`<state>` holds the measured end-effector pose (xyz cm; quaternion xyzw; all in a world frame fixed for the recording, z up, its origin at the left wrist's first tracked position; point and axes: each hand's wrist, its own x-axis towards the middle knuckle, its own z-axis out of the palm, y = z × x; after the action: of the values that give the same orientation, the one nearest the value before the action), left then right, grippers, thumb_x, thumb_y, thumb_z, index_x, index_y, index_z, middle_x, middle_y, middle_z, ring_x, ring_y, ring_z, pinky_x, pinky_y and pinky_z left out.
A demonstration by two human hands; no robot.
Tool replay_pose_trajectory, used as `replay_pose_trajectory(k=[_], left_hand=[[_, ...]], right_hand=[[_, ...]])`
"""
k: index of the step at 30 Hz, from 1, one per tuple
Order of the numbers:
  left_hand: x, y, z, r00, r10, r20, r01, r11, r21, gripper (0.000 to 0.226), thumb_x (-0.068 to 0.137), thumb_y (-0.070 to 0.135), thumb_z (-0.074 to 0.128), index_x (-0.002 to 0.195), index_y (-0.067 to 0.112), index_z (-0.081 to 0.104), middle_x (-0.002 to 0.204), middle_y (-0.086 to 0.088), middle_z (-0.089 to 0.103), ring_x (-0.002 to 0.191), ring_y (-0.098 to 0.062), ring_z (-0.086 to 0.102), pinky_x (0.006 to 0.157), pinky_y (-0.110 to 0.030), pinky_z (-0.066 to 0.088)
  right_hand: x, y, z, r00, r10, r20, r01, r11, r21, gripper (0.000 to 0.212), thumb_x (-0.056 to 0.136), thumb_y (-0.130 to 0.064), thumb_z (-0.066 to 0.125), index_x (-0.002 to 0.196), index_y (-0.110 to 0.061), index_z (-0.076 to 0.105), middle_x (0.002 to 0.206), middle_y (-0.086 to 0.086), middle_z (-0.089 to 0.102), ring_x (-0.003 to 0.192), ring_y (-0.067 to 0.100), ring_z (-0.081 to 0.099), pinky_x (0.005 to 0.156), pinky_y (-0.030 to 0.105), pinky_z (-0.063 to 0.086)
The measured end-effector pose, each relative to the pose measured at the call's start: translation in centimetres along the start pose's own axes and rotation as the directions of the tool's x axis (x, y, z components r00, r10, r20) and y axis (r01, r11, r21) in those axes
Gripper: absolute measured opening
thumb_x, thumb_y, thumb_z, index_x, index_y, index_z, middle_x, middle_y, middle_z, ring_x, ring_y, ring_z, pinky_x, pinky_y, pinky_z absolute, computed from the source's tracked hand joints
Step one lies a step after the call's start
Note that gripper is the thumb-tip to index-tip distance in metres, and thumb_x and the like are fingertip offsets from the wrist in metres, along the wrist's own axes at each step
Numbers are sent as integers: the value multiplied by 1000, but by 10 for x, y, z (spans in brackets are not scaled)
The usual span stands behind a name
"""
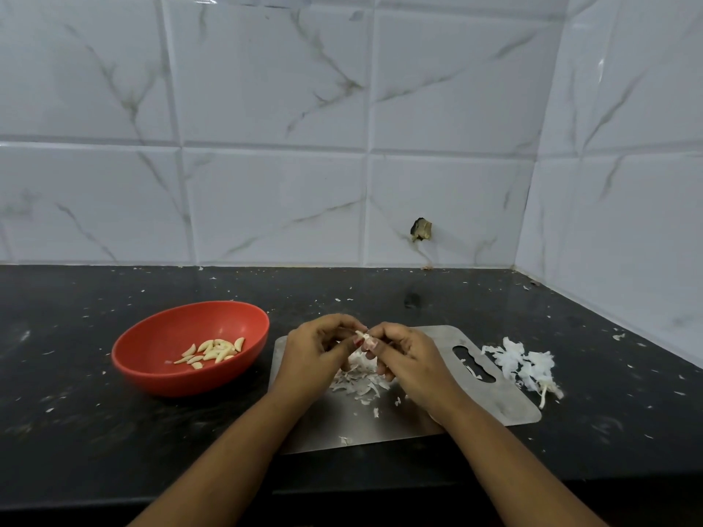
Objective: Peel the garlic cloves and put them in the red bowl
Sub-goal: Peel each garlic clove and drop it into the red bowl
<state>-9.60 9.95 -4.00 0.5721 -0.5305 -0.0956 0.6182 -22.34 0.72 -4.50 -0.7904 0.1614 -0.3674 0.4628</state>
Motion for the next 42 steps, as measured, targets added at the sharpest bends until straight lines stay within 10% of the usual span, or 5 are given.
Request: replay_pose_trajectory(k=[9, 16, 29, 42], left_hand=[[4, -4, -3, 972, -203, -114, 170, 954, -246, 12, 89, 4, 63, 92, 12, 70, 82, -5, 74, 50, -11, 56, 46, -18, 41], [2, -5, -3, 970, -216, -110, 185, 953, -241, 13, 86, 5, 66, 93, 13, 74, 80, 2, 73, 58, -2, 59, 51, -12, 42], [1, 0, 3, 984, -179, 15, 173, 920, -351, 18, 82, -4, 66, 87, 11, 75, 100, 0, 75, 67, -7, 59, 49, -13, 40], [1, 1, 1, 994, -106, -1, 101, 955, -279, 18, 80, -1, 69, 82, 16, 75, 90, -1, 74, 62, -4, 54, 54, -14, 42]], right_hand=[[0, -1, 0, 994, 95, -52, -91, 994, 65, 31, 101, -9, 41, 80, -12, 63, 71, -3, 62, 59, 10, 54, 51, 21, 42], [0, 2, 2, 996, -21, -82, -1, 966, -260, 14, 91, -17, 65, 78, -17, 70, 68, -7, 65, 60, -4, 58, 57, 11, 42], [2, -3, 0, 997, 68, -20, -60, 956, 286, 17, 80, -17, 75, 90, -7, 66, 71, -1, 65, 60, 7, 56, 54, 21, 48], [2, -2, -1, 994, 49, 102, -79, 946, 316, 10, 86, -18, 68, 86, -13, 60, 72, -6, 58, 63, 3, 51, 57, 22, 47]])
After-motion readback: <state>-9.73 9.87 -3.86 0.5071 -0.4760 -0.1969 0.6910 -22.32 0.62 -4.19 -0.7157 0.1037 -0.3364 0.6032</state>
